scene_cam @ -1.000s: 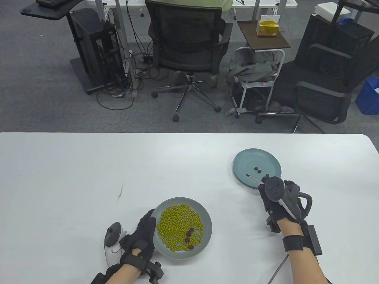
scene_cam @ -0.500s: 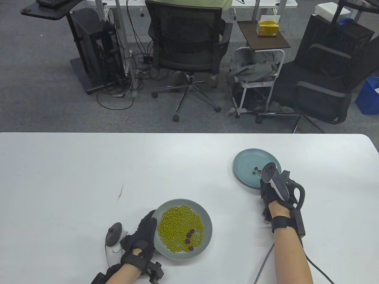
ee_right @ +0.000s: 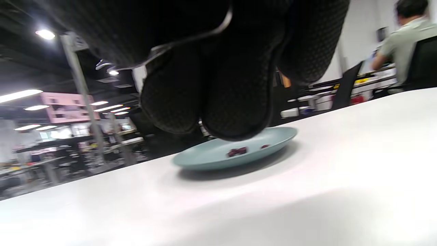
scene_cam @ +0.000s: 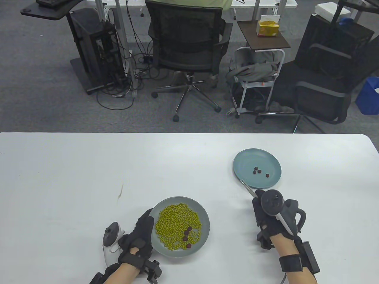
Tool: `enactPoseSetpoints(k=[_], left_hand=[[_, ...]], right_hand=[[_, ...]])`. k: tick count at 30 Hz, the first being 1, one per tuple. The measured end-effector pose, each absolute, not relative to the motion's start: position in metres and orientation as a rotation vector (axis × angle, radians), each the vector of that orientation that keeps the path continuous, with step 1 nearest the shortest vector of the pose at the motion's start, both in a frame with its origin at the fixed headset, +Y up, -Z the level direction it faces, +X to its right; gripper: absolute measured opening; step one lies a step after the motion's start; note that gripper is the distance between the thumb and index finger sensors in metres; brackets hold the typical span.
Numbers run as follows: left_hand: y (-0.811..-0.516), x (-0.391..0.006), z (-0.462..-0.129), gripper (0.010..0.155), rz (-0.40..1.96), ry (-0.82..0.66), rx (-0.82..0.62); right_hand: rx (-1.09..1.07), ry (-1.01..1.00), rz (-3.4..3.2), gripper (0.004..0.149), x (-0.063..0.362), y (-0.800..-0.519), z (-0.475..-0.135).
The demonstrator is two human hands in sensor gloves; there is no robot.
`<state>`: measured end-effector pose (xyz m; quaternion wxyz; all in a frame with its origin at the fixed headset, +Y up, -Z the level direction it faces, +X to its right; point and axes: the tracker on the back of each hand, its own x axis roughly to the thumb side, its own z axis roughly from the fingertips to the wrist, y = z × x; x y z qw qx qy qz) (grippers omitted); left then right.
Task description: Pick cranberries with tweezers into plate
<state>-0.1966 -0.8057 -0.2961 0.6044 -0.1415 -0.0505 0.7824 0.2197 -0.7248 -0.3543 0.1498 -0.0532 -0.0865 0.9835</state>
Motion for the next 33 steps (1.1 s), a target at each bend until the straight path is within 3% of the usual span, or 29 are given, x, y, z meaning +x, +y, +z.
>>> enactPoseSetpoints(k=[6,12,15,33], left_hand=[[-0.803,-0.199,-0.297,0.062,1.807,-0.118,-0.315],[-0.806,-0.203,-0.3,0.062,1.796,-0.099,-0.305],[-0.806,-0.203,-0.3,0.062,1.765,-0.104,-0.299],[-0.806,-0.198,-0.299,0.062,1.743,-0.125,-0.305]], right_hand=[[0.151,-0.308,2.767,0.05,0.189,-0.715,-0.335],[0.565,-0.577,2.87,0.049,0.142,-0.712,-0.31],[0.652,-0.561,2.866,0.049,0.129,-0.714,-0.301],[0.757,-0.505,2.866,0.049,0.113,-0.719,-0.294]])
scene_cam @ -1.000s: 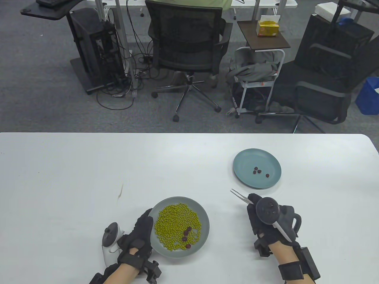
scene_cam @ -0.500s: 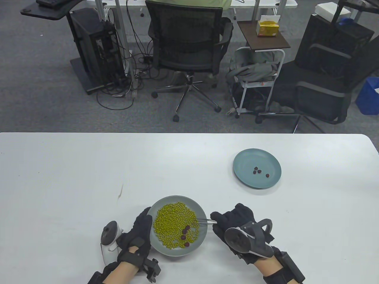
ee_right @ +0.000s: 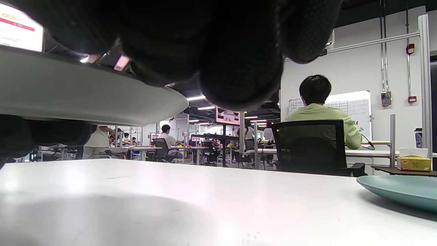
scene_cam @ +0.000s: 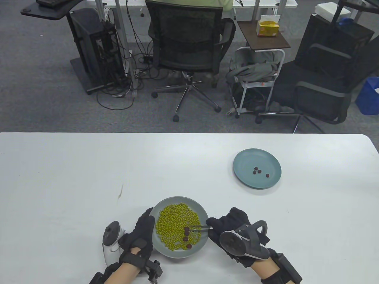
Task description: Pick cranberries with tweezers into plate
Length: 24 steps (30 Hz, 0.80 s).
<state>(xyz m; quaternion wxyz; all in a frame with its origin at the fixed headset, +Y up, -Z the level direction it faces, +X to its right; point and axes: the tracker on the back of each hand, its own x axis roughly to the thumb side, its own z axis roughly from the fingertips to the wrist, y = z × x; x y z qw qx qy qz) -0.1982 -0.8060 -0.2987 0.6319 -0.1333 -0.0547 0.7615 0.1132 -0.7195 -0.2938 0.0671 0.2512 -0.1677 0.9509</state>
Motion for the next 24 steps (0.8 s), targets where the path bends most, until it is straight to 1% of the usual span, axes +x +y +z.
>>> enactPoseSetpoints(k=[3,11,16,24], left_hand=[[-0.8062,-0.198,-0.2987,0.062,1.745,-0.126,-0.306],[-0.8075,-0.1943,-0.2977,0.063,1.735,-0.13,-0.32],[-0.8083,-0.1947,-0.2982,0.063,1.733,-0.134,-0.316],[-0.8087,-0.194,-0.2976,0.062,1.734,-0.132,-0.323]], right_hand=[[0.759,-0.513,2.865,0.049,0.1134,-0.7191,-0.2939],[0.782,-0.627,2.911,0.049,0.1074,-0.7187,-0.2874],[0.804,-0.611,2.906,0.049,0.1058,-0.7194,-0.2865],[0.829,-0.641,2.892,0.047,0.1044,-0.7191,-0.2848]])
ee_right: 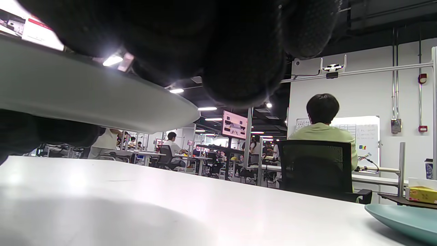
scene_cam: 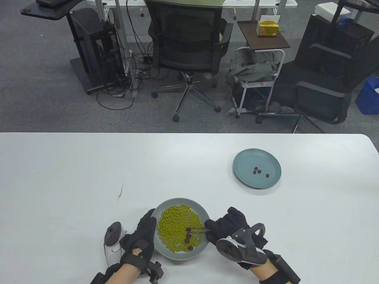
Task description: Pick cranberries with tweezers into plate
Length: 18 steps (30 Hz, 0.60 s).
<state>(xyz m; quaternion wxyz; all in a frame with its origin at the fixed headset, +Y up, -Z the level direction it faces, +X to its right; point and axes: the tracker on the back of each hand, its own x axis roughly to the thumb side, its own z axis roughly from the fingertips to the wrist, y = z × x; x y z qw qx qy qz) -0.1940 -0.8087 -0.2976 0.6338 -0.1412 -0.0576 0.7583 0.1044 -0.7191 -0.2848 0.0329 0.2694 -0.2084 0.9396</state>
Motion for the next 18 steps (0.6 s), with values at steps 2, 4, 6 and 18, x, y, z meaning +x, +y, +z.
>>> enactPoseSetpoints(k=[2,4,6,18], left_hand=[[-0.809,-0.194,-0.298,0.062,1.733,-0.13,-0.326],[-0.81,-0.194,-0.297,0.062,1.741,-0.125,-0.333],[-0.811,-0.193,-0.298,0.063,1.746,-0.12,-0.34],[-0.811,-0.194,-0.298,0.062,1.737,-0.123,-0.339]], right_hand=[[0.824,-0.648,2.877,0.047,0.105,-0.719,-0.285],[0.813,-0.649,2.866,0.047,0.107,-0.718,-0.285],[0.773,-0.651,2.84,0.047,0.112,-0.714,-0.289],[-0.277,-0.41,2.953,0.046,0.288,-0.74,-0.372]])
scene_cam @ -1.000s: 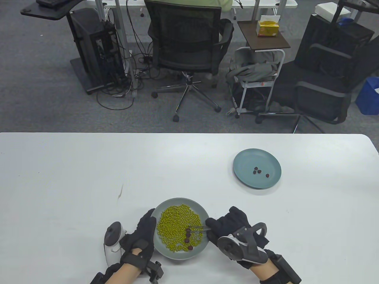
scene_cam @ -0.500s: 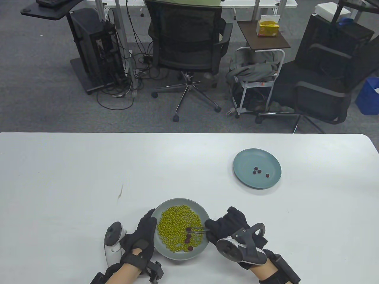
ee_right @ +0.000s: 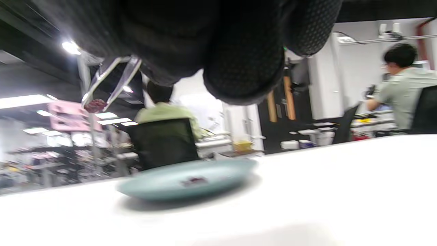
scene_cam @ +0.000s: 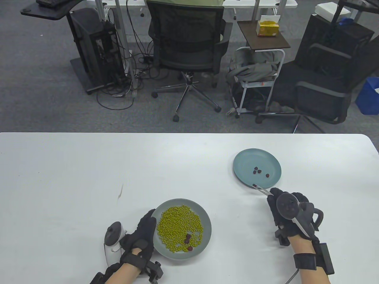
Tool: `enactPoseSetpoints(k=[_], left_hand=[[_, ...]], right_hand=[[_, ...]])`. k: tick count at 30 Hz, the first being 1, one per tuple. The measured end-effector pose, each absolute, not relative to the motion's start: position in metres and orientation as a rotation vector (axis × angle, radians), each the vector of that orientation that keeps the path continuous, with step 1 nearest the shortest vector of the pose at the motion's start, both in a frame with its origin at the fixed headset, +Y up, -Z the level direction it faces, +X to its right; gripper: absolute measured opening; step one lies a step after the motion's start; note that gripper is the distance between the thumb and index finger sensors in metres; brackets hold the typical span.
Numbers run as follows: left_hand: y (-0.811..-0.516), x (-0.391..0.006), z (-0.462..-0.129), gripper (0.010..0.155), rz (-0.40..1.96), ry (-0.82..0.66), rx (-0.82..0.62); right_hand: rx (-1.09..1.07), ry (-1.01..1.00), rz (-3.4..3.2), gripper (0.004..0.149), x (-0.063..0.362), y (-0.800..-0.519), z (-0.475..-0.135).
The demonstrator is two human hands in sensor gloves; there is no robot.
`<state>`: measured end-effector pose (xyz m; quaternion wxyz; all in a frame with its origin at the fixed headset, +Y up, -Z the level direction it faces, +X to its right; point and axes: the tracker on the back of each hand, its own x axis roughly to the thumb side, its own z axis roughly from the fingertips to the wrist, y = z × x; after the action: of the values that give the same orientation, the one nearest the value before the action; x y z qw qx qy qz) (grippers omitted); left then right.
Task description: Pick cranberries with tweezers into plate
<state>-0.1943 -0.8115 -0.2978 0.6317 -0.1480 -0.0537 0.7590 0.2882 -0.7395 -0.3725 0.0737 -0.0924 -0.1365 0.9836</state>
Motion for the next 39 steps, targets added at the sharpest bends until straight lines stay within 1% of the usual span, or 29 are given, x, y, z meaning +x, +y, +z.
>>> enactPoseSetpoints(k=[6,9,12,14,19,22,28,30,32,36,37,38,39], left_hand=[[-0.809,-0.194,-0.298,0.062,1.744,-0.127,-0.335],[-0.808,-0.195,-0.298,0.062,1.744,-0.134,-0.328],[-0.809,-0.195,-0.298,0.062,1.74,-0.135,-0.329],[-0.809,-0.195,-0.298,0.062,1.741,-0.135,-0.332],[-0.808,-0.194,-0.298,0.062,1.744,-0.142,-0.332],[-0.808,-0.194,-0.298,0.062,1.749,-0.143,-0.328],[-0.807,-0.195,-0.298,0.062,1.754,-0.142,-0.317],[-0.808,-0.195,-0.298,0.062,1.753,-0.144,-0.318],[-0.808,-0.195,-0.299,0.062,1.747,-0.145,-0.318],[-0.808,-0.197,-0.3,0.062,1.751,-0.143,-0.314],[-0.807,-0.197,-0.3,0.062,1.755,-0.143,-0.31],[-0.807,-0.198,-0.3,0.062,1.755,-0.143,-0.309],[-0.807,-0.198,-0.301,0.062,1.756,-0.141,-0.303]], right_hand=[[-0.432,-0.283,2.941,0.046,0.292,-0.76,-0.395],[-0.502,-0.216,2.961,0.046,0.287,-0.756,-0.413],[-0.561,-0.206,2.978,0.047,0.283,-0.749,-0.432],[-0.638,-0.068,3.031,0.047,0.28,-0.749,-0.445],[-0.7,-0.123,3.057,0.047,0.271,-0.748,-0.461],[-0.748,-0.062,3.082,0.047,0.27,-0.751,-0.466],[-0.774,-0.039,3.102,0.049,0.271,-0.756,-0.464],[-0.771,-0.085,3.073,0.053,0.274,-0.753,-0.46],[-0.751,-0.156,3.052,0.054,0.277,-0.748,-0.454],[-0.617,-0.291,2.88,0.051,0.277,-0.733,-0.43],[-0.567,-0.317,2.816,0.051,0.274,-0.728,-0.42],[-0.547,-0.317,2.807,0.051,0.274,-0.726,-0.417],[-0.466,-0.344,2.773,0.049,0.27,-0.721,-0.405]])
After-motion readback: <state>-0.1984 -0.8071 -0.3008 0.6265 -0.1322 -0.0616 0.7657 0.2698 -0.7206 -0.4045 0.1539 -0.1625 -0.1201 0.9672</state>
